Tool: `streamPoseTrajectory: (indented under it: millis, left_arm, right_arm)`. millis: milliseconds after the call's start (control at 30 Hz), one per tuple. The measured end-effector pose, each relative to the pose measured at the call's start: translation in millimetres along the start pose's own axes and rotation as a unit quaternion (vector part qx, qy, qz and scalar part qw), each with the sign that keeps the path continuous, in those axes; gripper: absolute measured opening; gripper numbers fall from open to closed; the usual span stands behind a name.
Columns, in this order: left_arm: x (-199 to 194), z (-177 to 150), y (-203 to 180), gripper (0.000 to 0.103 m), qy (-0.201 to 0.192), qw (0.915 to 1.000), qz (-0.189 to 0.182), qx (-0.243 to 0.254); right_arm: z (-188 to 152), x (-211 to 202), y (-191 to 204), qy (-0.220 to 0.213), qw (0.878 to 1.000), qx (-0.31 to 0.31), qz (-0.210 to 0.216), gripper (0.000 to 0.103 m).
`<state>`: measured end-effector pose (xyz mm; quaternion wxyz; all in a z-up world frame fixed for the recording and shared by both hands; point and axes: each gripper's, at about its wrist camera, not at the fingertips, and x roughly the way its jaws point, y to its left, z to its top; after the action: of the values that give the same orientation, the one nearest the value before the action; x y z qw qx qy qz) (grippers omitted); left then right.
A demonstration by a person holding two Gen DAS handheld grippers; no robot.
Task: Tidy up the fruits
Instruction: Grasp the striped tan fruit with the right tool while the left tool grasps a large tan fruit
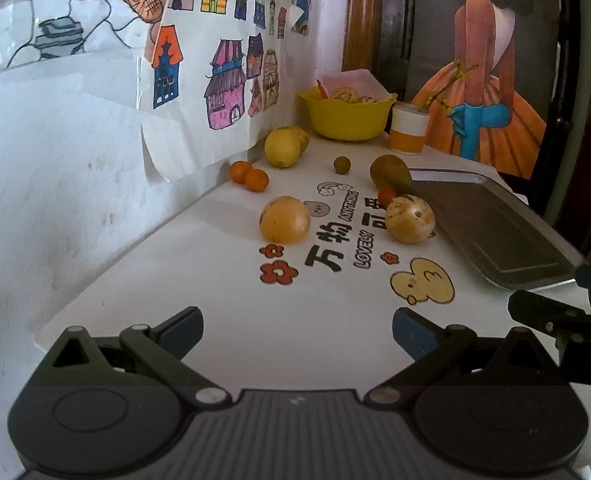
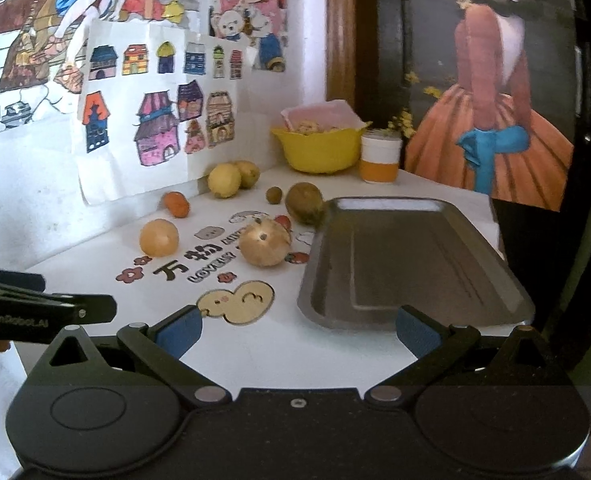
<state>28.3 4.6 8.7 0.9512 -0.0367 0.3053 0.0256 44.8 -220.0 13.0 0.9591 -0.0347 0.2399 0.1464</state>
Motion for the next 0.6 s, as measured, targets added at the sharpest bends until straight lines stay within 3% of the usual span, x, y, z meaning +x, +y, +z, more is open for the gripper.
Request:
streamPoseTrajectory:
  millis: [333, 600]
  left_arm:
    - [39, 52, 12, 0.102, 0.019, 0.9997, -0.013, 0.001]
    - [80, 65, 16, 0.102, 0.042, 0.9989, -0.018, -0.004]
  right_arm:
    - [49, 49, -8, 0.048, 0.994, -0.032, 0.097, 0.103]
    - [63, 97, 5, 0.060, 0.986, -0.105, 0.112, 0.102]
